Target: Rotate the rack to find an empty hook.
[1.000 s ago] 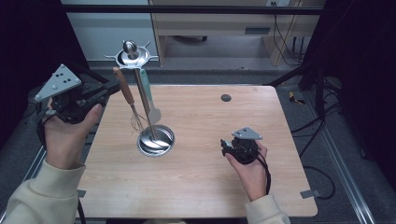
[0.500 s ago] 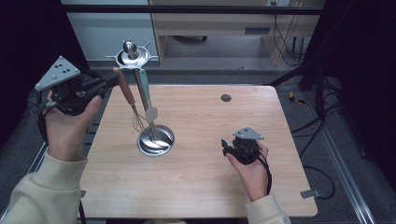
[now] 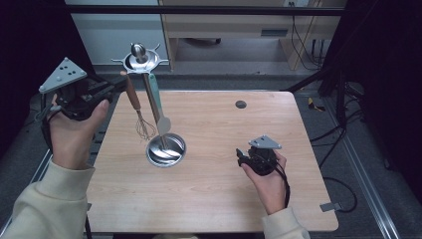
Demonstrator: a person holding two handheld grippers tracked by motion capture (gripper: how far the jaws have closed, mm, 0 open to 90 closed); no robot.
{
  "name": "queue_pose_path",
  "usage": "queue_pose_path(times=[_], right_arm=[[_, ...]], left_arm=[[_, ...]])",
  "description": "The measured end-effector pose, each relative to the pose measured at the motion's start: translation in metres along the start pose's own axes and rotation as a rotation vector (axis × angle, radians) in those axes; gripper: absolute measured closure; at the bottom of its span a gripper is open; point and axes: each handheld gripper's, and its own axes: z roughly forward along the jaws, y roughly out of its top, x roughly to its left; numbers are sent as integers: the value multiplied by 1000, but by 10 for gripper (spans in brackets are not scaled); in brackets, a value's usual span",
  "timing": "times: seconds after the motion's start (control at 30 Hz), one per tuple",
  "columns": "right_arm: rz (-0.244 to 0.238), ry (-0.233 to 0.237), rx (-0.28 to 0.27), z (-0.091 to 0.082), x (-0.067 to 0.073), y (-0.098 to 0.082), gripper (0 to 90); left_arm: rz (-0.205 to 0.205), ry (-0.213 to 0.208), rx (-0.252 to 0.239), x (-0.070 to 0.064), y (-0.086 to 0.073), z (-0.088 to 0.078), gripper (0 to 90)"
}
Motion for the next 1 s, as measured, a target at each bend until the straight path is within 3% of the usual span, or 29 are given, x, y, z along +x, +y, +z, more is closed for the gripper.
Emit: queue_pose_path(times=[1.0], right_arm=[[-2, 4, 12, 2, -1, -1, 355]], left_arm=[[-18, 2, -20, 10, -3, -6, 900]])
